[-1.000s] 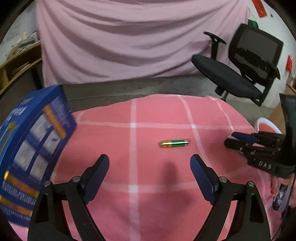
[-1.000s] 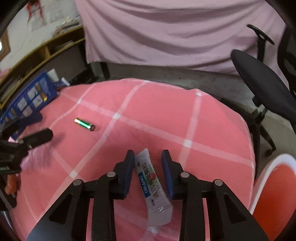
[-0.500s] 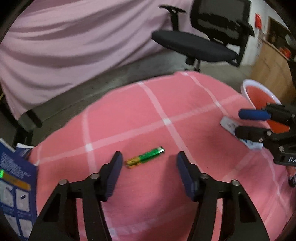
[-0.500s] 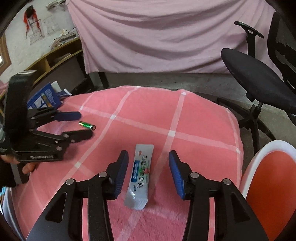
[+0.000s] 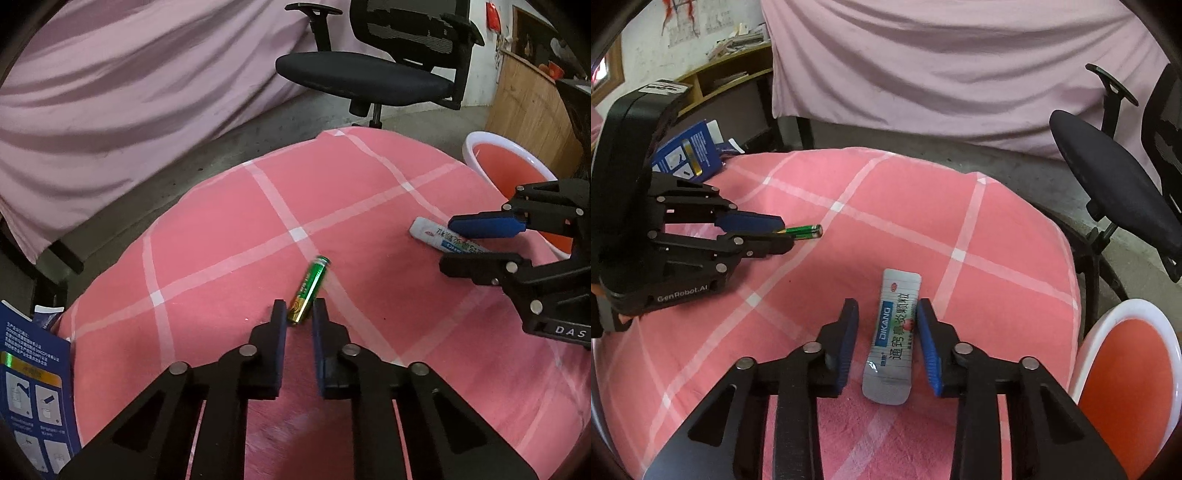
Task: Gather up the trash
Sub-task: 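Grasp the green battery with the left gripper while the right grasps the white sachet, then lift battery and sachet and carry both over the red bucket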
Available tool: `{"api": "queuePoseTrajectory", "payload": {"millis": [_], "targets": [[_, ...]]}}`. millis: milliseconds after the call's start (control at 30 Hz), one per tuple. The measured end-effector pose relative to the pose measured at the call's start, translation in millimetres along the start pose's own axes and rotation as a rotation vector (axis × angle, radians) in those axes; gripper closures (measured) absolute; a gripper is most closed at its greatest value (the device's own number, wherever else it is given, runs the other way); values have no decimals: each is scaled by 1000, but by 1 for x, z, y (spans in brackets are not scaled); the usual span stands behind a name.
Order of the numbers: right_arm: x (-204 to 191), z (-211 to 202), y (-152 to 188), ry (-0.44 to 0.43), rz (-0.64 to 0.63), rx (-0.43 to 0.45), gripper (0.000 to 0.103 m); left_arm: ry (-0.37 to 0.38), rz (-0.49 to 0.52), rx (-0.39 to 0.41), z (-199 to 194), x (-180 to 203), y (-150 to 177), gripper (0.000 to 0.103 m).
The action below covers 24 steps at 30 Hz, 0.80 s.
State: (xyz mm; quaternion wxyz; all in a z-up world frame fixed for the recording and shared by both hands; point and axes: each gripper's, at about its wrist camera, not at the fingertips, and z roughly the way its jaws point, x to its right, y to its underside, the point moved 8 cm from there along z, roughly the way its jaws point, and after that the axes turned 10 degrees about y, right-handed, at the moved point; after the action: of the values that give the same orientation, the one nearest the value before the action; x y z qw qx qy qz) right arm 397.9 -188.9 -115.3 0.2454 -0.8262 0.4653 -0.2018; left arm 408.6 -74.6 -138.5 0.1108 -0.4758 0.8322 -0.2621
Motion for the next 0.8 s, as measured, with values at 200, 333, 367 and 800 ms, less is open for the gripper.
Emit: {"api": "queuePoseTrajectory", "payload": {"millis": [200,333,367,800], "targets": [[0,0,2,15,-19,2,85,-2,-107,38,-2,6,2,96],[3,-8,0,16,-5,37,85,6,-165,70,-11,14,3,96],[4,-11,-1,17,0,52,85,8,-192,83,-13,16,4,96],[15,-77,2,36,125,303,85,-35,-276,252,-66,61,15,96]]}}
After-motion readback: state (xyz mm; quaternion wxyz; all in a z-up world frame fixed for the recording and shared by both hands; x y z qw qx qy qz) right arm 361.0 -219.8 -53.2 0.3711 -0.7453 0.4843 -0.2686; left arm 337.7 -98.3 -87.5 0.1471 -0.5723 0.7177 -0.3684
